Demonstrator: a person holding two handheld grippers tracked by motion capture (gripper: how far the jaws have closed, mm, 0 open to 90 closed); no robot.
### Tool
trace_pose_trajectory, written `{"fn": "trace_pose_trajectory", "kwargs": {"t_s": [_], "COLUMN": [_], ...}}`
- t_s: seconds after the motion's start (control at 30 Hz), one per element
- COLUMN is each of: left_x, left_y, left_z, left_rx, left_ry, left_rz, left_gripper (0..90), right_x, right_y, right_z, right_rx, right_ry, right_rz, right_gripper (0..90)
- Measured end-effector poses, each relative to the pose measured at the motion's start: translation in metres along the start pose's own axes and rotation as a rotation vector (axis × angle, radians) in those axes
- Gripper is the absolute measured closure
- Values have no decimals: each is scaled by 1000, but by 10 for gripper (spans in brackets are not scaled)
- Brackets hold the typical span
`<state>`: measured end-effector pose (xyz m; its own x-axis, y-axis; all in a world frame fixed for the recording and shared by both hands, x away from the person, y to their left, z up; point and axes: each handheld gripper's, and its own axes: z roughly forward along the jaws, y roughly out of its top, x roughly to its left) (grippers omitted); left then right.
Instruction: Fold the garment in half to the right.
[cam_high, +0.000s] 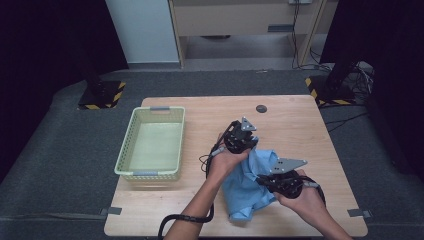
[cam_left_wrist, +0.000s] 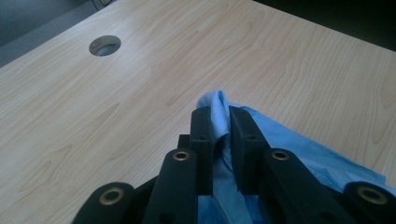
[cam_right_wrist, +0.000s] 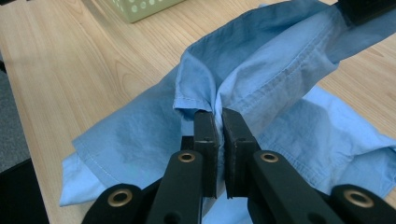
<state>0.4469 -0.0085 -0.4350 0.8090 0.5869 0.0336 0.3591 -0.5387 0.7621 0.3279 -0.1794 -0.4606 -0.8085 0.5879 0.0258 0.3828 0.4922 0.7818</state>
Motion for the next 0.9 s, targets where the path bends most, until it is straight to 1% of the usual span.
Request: {"fn": "trace_pose_trajectory", "kwargs": {"t_s": [0.2,0.37,0.53,0.67,0.8,0.9], "left_x": [-3,-4,-9,-10,-12,-13], "left_y": [2,0,0,0,-2,-1], "left_z": [4,9,15,18,23,24], "left_rx": [1,8,11,11,17,14], "left_ry": [-4,-4,-9,-13,-17,-17], "left_rz": [11,7,13,10,5,8], "left_gripper": [814,814,817,817,817,820], "right_x": [-3,-5,-6,-7,-7,-8], "right_y": [-5,-11,-19,-22,-26,-26], "right_z": [0,1,4,4,5,3], "right_rx": [-3,-2,3,2,9,6], "right_ry": [1,-9,-16,-15,-25,-22], "right_rz": [11,20,36,42,43,48], "right_gripper": [860,860,860,860,859,859]}}
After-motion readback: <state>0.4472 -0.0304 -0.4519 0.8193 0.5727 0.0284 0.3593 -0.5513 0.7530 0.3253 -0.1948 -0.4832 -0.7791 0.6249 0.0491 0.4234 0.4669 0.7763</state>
